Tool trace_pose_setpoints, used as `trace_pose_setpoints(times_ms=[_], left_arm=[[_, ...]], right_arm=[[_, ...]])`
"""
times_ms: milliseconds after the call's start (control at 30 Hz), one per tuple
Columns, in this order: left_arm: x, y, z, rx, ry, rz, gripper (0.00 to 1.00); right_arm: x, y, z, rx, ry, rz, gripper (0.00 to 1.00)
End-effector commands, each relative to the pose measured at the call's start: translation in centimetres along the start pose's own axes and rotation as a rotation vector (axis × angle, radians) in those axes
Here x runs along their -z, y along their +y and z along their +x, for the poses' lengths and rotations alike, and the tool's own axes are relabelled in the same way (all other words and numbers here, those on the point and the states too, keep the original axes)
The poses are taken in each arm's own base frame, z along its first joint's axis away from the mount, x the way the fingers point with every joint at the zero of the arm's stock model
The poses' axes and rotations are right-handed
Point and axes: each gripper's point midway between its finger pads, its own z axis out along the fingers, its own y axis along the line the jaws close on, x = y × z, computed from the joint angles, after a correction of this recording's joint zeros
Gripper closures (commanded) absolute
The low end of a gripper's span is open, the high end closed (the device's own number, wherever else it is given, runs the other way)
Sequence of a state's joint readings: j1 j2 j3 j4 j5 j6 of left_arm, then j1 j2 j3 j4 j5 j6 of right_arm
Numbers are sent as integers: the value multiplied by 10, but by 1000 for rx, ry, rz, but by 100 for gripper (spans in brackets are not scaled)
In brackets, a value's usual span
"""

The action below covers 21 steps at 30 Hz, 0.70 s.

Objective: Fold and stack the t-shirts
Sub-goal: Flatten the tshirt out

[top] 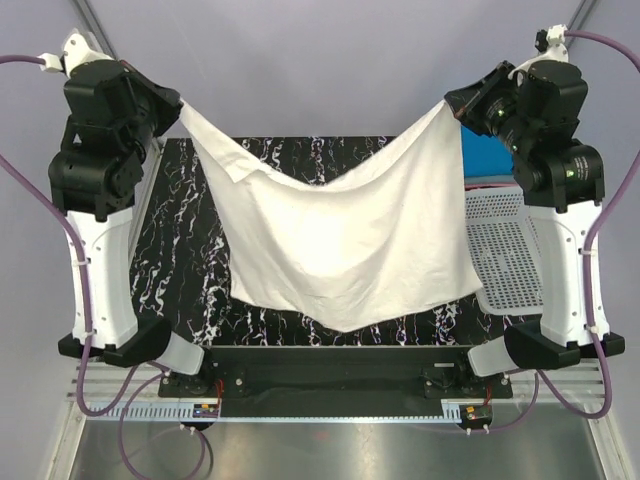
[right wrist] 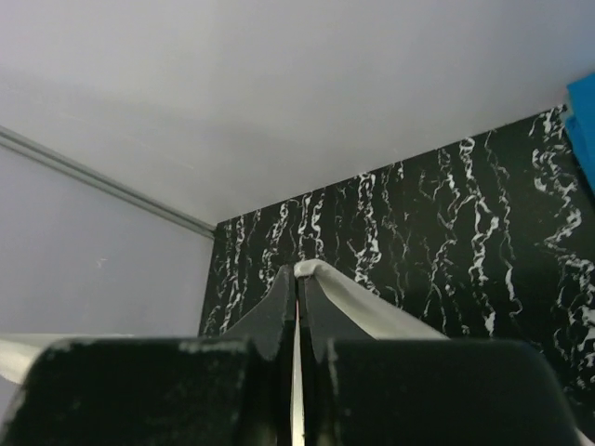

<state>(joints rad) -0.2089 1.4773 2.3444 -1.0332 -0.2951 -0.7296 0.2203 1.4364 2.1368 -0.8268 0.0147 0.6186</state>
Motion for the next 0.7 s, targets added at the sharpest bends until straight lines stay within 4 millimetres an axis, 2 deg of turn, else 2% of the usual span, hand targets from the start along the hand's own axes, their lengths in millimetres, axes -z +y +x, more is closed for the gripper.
trace_pose_setpoints(times_ms=[0,33,67,100,133,167,233,267,300,333,367,400,467,500,567,600,633,667], left_arm=[[42,-27,-72,48,-199,156,100],[53,-28,-86,58,-244,168,100],[63,-31,-94,64,-271,187,100],[69,-32,-97,66,-284,200,100],[86,-35,-102,78,-307,231,100],[88,-40,-104,88,-319,263,100],[98,-39,-92,89,-266,285,100],[103,-37,-88,91,-249,282,100],[115,-33,-87,96,-246,285,100],[121,-30,-85,92,-241,284,100],[127,-28,-84,92,-243,286,100],[143,-22,-83,95,-255,288,100],[159,-18,-88,88,-289,297,100],[176,-16,-96,92,-328,306,100],[188,-19,-102,90,-356,331,100],[190,-23,-105,86,-369,354,100],[184,-22,-101,80,-357,349,100],[170,-19,-91,73,-320,326,100]], right_arm=[[46,36,-57,107,-195,-114,100],[56,29,-65,124,-244,-82,100],[62,30,-70,139,-272,-90,100],[67,34,-75,150,-293,-106,100],[70,35,-74,160,-289,-111,100],[76,39,-79,164,-294,-116,100],[83,29,-71,152,-260,-69,100],[95,21,-69,125,-259,-37,100],[103,17,-68,110,-264,-23,100],[114,13,-67,94,-275,-13,100],[134,6,-63,69,-290,-6,100],[146,6,-63,56,-307,-20,100],[169,2,-55,20,-326,-45,100],[174,0,-53,5,-331,-49,100],[165,-4,-37,-9,-286,-60,100],[151,-10,-23,-9,-238,-50,100],[151,-8,-24,-14,-244,-55,100],[139,-13,-15,-17,-212,-46,100]])
